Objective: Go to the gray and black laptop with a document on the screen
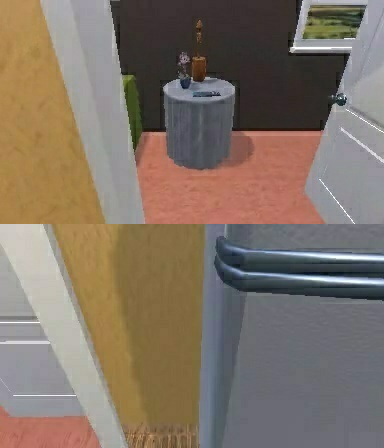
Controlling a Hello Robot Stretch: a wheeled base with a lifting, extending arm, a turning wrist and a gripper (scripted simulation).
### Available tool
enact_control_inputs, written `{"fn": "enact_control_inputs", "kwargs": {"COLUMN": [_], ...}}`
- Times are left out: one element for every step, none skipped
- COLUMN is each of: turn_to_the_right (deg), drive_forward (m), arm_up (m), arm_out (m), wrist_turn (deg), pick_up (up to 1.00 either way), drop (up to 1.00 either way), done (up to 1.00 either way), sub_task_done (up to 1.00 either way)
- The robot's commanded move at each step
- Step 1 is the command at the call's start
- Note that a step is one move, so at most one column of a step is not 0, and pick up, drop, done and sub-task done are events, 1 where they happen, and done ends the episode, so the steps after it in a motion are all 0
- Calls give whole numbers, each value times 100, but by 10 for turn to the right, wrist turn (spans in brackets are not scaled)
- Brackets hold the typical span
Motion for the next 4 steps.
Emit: {"fn": "enact_control_inputs", "kwargs": {"turn_to_the_right": [180,0,60,0], "drive_forward": [0,100,0,60], "arm_up": [0,0,0,0], "arm_out": [0,0,0,0], "wrist_turn": [0,0,0,0], "pick_up": [0,0,0,0], "drop": [0,0,0,0], "done": [0,0,0,0], "sub_task_done": [0,0,0,0]}}
